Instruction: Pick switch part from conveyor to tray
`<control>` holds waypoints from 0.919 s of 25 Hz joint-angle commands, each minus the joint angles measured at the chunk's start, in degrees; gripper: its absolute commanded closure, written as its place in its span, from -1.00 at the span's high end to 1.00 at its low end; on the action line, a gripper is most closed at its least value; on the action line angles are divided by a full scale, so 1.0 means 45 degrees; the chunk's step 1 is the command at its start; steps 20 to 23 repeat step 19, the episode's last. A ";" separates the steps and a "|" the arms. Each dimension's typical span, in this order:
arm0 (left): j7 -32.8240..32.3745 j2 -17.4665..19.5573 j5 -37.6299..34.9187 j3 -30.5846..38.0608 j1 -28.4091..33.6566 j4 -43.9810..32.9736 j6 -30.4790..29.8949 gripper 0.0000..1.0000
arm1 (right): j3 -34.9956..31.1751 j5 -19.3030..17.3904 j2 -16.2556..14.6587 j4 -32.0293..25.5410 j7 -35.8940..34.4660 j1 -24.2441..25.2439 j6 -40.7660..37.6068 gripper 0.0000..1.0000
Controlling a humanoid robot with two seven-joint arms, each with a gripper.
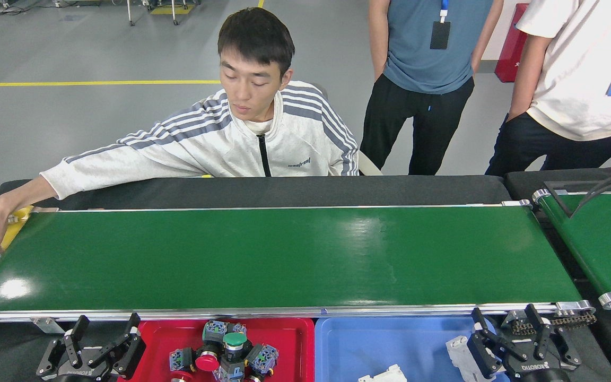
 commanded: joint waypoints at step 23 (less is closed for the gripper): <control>0.0104 0.1192 0.0986 0.0712 -0.0211 0.0652 -0.0133 1.00 | -0.0099 -0.0049 0.0005 -0.0187 -0.0270 0.0253 -0.0007 0.98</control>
